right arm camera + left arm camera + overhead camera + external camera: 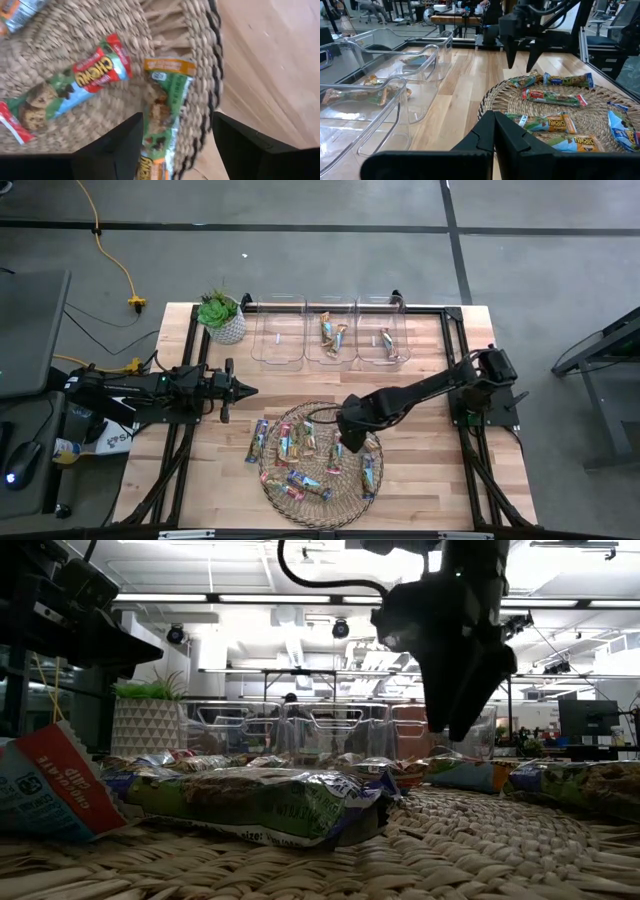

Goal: Pick and place Granola Bars by type
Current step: Put the yellow granola bar into the middle transparent bin

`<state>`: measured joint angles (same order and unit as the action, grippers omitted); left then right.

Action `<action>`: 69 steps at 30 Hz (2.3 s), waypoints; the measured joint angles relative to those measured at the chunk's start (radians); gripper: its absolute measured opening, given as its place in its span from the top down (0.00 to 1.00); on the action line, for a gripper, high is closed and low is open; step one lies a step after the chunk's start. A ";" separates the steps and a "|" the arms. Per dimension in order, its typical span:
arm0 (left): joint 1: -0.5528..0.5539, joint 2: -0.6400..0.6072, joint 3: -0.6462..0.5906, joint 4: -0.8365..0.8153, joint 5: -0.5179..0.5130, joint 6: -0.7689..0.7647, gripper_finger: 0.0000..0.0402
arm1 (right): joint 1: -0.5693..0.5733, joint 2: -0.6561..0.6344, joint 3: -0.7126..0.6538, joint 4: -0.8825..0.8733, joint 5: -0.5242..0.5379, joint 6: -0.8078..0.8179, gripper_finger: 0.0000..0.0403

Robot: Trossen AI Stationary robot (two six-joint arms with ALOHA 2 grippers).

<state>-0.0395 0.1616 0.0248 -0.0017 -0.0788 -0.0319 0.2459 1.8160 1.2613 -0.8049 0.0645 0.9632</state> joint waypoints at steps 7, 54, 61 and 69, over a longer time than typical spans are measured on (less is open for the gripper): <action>0.000 0.000 0.000 0.000 0.000 0.000 1.00 | 0.001 0.027 0.000 0.056 -0.007 0.001 0.45; 0.000 0.000 0.000 0.000 -0.001 0.000 1.00 | -0.005 0.128 0.000 0.032 -0.005 0.039 0.83; 0.000 0.000 0.000 0.000 0.000 0.000 1.00 | -0.005 0.128 0.000 0.031 -0.033 0.039 0.86; 0.000 0.000 0.000 0.000 0.000 0.000 1.00 | -0.003 0.090 -0.002 0.022 -0.074 0.042 0.87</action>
<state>-0.0395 0.1612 0.0250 -0.0017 -0.0792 -0.0315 0.2428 1.9065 1.2598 -0.7833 -0.0097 1.0054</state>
